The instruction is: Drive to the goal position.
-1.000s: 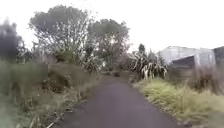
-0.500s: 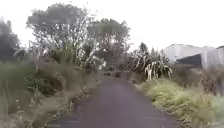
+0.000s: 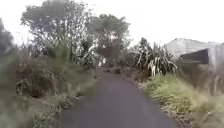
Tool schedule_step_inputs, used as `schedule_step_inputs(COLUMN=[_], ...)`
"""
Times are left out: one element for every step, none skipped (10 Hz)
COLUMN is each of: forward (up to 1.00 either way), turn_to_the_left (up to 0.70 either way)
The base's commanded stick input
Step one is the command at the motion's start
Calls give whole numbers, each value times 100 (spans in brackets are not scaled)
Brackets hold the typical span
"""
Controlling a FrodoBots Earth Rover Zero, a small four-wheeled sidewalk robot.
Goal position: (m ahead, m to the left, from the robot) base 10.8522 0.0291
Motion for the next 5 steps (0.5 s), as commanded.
schedule_step_inputs(forward=[85, 85, 85, 85, 85], turn_to_the_left=[0, 0, 0, 0, 0])
